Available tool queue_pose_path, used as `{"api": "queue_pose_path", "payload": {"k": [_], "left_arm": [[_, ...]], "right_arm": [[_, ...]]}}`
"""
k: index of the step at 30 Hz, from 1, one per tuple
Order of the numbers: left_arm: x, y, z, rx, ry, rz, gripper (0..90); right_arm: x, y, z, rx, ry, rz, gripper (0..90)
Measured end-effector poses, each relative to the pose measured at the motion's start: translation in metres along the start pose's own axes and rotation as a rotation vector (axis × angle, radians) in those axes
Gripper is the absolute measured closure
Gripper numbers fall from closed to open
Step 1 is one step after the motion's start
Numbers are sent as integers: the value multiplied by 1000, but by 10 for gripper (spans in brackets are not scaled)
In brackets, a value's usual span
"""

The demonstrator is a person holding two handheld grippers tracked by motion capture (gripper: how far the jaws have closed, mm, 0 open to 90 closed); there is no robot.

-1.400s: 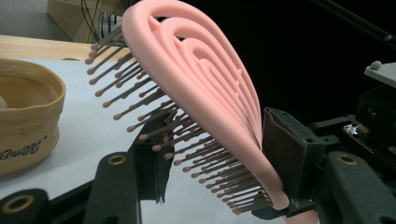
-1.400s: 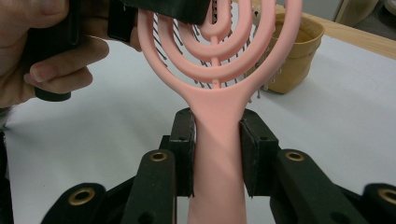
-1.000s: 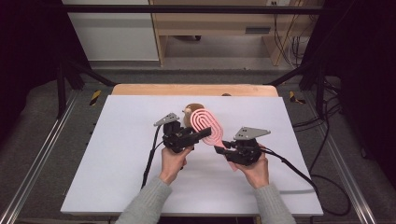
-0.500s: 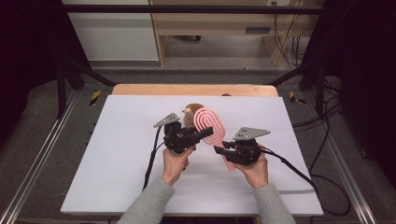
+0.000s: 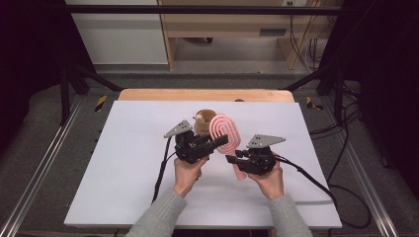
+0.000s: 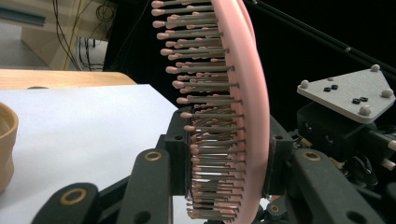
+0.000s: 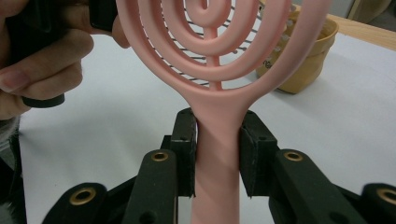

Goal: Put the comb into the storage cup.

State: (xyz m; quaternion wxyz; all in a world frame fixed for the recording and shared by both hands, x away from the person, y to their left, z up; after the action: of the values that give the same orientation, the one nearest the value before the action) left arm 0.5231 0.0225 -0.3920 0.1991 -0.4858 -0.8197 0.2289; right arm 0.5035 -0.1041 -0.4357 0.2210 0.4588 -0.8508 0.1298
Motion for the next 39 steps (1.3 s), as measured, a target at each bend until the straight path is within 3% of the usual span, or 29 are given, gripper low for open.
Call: {"api": "queue_pose_path", "payload": {"k": [5, 12, 19, 21, 23, 25, 35, 39], "left_arm": [[0, -3, -1, -33, -9, -18, 629], [4, -1, -4, -45, -20, -43, 629], [9, 3, -6, -88, -14, -103, 629], [11, 4, -7, -99, -13, -114, 629], [13, 5, -8, -109, -15, -124, 629], [15, 6, -9, -122, -17, -138, 629], [26, 12, -16, -153, -17, -184, 628], [31, 13, -20, -164, -20, -198, 628]], "right_arm": [[1, 0, -1, -2, -7, -3, 698], [1, 0, -2, -5, -15, -3, 645], [4, -2, -5, -22, -51, -1, 478], [3, -4, -6, -25, -64, 12, 370], [3, -4, -6, -27, -68, 17, 345], [2, -6, -6, -28, -77, 28, 263], [8, -18, -4, -62, -120, 55, 56], [11, -23, -1, -64, -120, 70, 28]]}}
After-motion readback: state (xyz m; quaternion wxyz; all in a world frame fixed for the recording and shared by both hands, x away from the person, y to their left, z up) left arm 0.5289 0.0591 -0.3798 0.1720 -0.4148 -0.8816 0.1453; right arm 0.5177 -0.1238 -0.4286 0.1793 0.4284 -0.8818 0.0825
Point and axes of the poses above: each handheld gripper's, and its own axes: x roughly backward along the jaws, z roughly out of its underside, y roughly to its left, the point moved 7 cm from there along -x, roughly forward along the jaws, and after that the axes turned 9 degrees about x, right-handed, at the moved point
